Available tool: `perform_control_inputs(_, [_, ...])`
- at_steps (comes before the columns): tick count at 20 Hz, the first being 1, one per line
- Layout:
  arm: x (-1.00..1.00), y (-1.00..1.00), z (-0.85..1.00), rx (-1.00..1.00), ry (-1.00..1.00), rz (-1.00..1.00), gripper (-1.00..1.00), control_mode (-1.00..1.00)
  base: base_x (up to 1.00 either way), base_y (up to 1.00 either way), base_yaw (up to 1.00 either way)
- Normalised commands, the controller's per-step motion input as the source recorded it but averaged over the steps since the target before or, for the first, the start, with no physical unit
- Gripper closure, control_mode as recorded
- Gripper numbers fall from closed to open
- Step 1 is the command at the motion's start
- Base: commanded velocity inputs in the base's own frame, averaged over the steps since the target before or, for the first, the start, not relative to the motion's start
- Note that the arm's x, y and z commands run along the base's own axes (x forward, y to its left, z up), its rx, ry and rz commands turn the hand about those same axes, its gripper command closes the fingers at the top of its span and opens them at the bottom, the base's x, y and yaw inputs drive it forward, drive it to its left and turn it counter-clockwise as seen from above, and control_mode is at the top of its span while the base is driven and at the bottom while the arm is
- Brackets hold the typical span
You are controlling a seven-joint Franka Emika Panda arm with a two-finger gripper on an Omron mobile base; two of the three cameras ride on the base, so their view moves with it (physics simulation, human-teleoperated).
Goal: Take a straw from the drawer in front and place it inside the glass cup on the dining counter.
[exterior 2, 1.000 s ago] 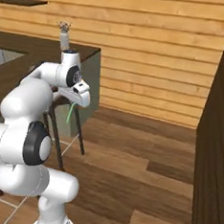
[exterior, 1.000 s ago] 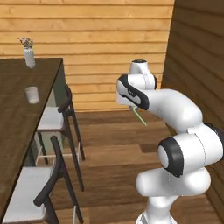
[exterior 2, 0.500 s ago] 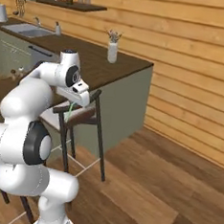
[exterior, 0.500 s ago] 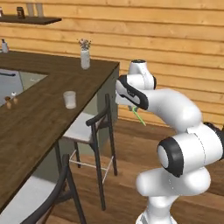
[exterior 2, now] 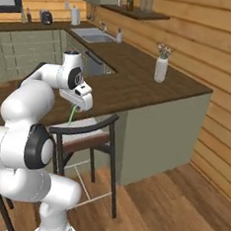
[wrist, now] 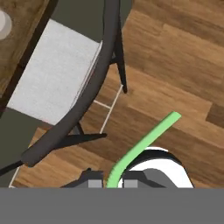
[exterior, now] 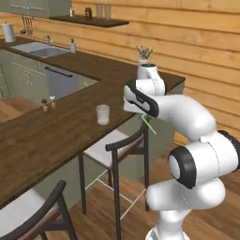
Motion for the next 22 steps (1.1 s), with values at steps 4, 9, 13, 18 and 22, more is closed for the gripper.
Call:
perform_control_inputs(4, [0.00, 0.00, 0.00, 0.00, 0.00, 0.00, 1.00, 1.00, 0.26, -0.77, 0.64])
perform_control_inputs(9, [0.00, 0.00, 0.00, 0.00, 0.00, 0.00, 1.00, 1.00, 0.18, -0.84, 0.61])
perform_control_inputs(13, [0.00, 0.00, 0.00, 0.00, 0.00, 0.00, 1.00, 1.00, 0.46, -0.66, 0.53])
perform_control_inputs(18, [0.00, 0.00, 0.00, 0.00, 0.00, 0.00, 1.00, 1.00, 0.43, -0.53, 0.44])
perform_control_inputs(22, [0.00, 0.00, 0.00, 0.00, 0.00, 0.00, 1.00, 1.00, 0.74, -0.39, 0.39])
